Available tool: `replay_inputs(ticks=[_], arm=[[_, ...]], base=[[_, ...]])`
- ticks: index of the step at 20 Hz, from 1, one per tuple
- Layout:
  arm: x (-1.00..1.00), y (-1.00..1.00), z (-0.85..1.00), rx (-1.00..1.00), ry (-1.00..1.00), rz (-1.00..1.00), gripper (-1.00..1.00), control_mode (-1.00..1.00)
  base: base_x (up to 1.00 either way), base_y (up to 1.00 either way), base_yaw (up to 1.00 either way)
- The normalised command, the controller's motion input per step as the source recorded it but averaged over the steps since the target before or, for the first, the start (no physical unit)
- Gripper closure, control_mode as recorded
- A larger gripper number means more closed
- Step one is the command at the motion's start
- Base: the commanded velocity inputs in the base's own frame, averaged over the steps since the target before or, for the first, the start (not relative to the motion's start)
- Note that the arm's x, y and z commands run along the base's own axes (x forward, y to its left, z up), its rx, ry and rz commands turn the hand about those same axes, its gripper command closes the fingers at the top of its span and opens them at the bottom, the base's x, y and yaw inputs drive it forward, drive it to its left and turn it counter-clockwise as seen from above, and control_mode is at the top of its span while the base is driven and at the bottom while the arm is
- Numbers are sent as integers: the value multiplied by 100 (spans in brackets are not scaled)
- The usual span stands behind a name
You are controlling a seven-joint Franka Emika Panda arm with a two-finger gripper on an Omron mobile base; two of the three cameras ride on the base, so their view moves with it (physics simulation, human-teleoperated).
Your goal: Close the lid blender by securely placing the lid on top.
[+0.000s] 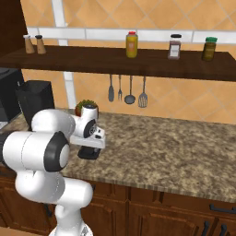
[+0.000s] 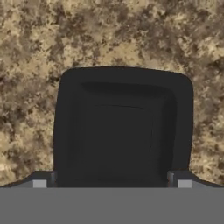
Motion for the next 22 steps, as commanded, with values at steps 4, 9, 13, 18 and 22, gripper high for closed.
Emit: replay_inputs(ticks=[4,9,13,18,22], arm=[[20,6,-22,0,0,1,-100,-100],[10,0,-39,0,0,2,-100,-100],[6,0,-36,0,0,0,-100,-100],[0,11,-58,0,0,0,100,-100],[0,14,-52,0,2,0,100,-100]], base=[[0,0,0],[0,0,0],[0,0,0],[0,0,0],[0,0,0]])
